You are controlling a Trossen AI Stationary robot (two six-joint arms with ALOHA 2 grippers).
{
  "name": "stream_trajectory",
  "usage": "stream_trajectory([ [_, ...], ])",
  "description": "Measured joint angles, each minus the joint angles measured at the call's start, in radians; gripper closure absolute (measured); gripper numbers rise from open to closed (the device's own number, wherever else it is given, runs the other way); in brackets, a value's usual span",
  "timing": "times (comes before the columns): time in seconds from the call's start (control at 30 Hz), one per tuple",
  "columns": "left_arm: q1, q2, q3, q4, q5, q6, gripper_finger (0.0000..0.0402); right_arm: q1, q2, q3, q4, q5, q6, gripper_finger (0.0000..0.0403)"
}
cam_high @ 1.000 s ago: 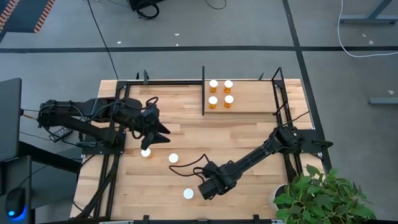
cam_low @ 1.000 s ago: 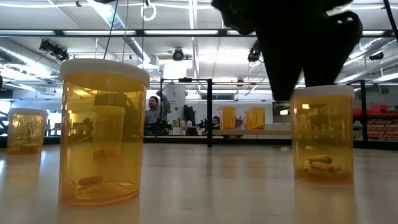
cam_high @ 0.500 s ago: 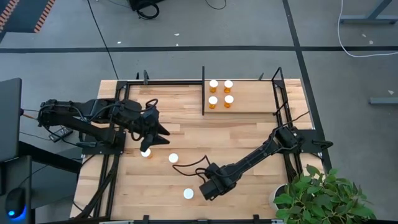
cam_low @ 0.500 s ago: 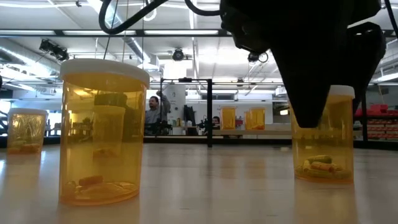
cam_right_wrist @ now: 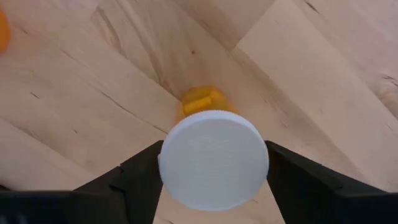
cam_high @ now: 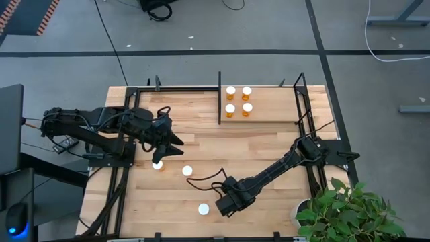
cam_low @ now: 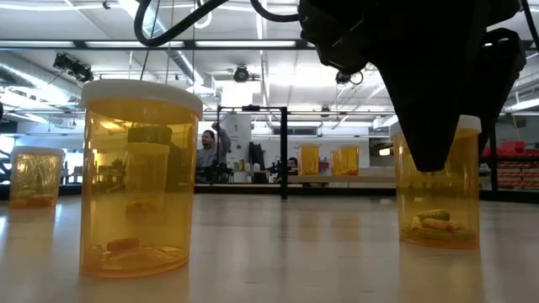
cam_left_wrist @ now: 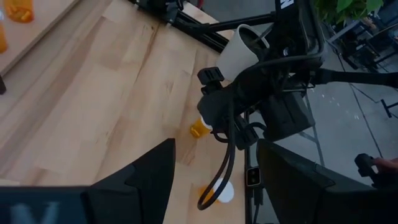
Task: Pick and place medicine bottles onto shelf by color
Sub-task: Put the orange pill bottle on the shelf
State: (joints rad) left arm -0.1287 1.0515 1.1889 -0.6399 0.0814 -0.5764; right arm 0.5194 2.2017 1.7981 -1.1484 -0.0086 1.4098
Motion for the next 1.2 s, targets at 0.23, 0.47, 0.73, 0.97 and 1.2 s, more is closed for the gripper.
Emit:
stream_trajectory([
  [0.23, 0.0, 0.0, 0.0, -0.002, 0.0, 0.014, 0.0171, 0.0, 0.0, 0.0, -0.001, 0.0, -0.007, 0.0169],
  [0.47, 0.0, 0.0, 0.0, -0.002, 0.0, 0.02, 0.0171, -0.003, 0.0, 0.001, -0.002, 0.0, -0.007, 0.0178],
  [0.73, 0.0, 0.0, 0.0, -0.001, 0.0, 0.007, 0.0171, -0.028, -0.012, 0.001, -0.007, -0.003, -0.03, 0.0177],
  [0.97, 0.0, 0.0, 0.0, -0.001, 0.001, -0.004, 0.0171, -0.089, -0.086, 0.002, -0.076, 0.019, -0.077, 0.0177],
  [1.2, 0.0, 0.0, 0.0, -0.002, 0.0, -0.005, 0.0171, -0.171, -0.196, 0.001, -0.16, 0.074, -0.11, 0.0177],
])
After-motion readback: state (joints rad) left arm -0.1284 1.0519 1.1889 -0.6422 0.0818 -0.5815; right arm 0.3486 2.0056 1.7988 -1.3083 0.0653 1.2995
